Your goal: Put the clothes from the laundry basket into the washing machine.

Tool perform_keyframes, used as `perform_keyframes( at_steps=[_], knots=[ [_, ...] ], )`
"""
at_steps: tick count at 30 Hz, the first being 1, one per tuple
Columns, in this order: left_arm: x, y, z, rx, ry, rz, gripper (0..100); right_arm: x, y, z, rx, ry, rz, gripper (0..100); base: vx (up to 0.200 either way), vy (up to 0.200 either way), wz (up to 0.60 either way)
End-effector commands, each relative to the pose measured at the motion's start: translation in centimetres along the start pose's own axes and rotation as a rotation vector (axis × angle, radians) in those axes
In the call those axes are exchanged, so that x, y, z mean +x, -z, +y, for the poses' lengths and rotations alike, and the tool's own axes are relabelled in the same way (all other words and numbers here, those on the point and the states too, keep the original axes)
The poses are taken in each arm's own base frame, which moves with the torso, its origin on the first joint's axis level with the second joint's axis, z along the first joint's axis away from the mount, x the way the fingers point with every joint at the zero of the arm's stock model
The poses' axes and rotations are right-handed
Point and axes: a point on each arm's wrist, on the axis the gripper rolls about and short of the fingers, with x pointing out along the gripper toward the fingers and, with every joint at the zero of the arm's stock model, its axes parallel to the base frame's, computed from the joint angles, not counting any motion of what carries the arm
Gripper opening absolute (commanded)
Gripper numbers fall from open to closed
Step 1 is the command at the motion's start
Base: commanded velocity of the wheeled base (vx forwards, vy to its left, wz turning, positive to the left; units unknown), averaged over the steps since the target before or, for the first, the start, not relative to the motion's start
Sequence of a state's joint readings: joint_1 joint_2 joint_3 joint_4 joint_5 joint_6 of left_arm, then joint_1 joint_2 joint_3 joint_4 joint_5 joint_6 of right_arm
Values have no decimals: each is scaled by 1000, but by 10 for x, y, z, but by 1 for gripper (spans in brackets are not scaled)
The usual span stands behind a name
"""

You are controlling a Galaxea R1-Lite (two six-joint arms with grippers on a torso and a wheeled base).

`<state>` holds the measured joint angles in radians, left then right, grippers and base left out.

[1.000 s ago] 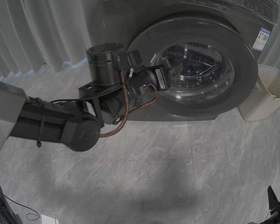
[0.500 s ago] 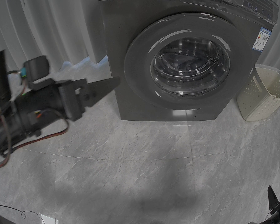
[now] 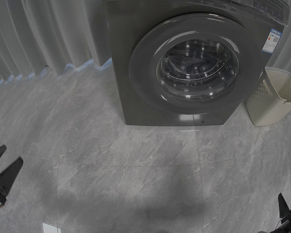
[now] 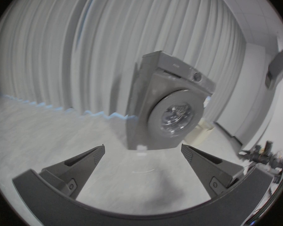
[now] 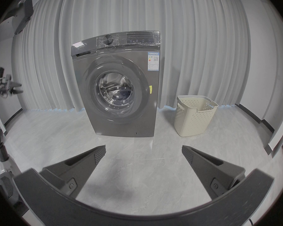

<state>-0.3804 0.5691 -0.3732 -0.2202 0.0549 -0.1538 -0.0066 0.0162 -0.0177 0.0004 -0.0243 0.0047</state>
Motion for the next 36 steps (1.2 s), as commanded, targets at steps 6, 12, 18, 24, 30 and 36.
perform_keyframes(
  at_steps=[6,12,18,24,30,36],
  knots=[
    [-61,125,14,112,-379,-35,100,0,4,0,-3,1,9,100,0,0,0],
    [-61,126,13,131,-343,-13,100,0,4,0,-2,-3,4,100,0,0,0],
    [-61,126,14,125,-349,-15,100,0,4,0,20,-6,4,100,0,0,0],
    [-61,126,13,154,-336,-7,100,-14,-43,0,85,-12,-161,100,0,-200,0],
    [-61,126,13,143,-332,-9,100,-10,-36,1,82,-62,-47,100,0,-100,0],
    [-61,126,14,153,-346,-10,100,-1,-50,2,81,-75,0,100,0,-100,0]
  ],
)
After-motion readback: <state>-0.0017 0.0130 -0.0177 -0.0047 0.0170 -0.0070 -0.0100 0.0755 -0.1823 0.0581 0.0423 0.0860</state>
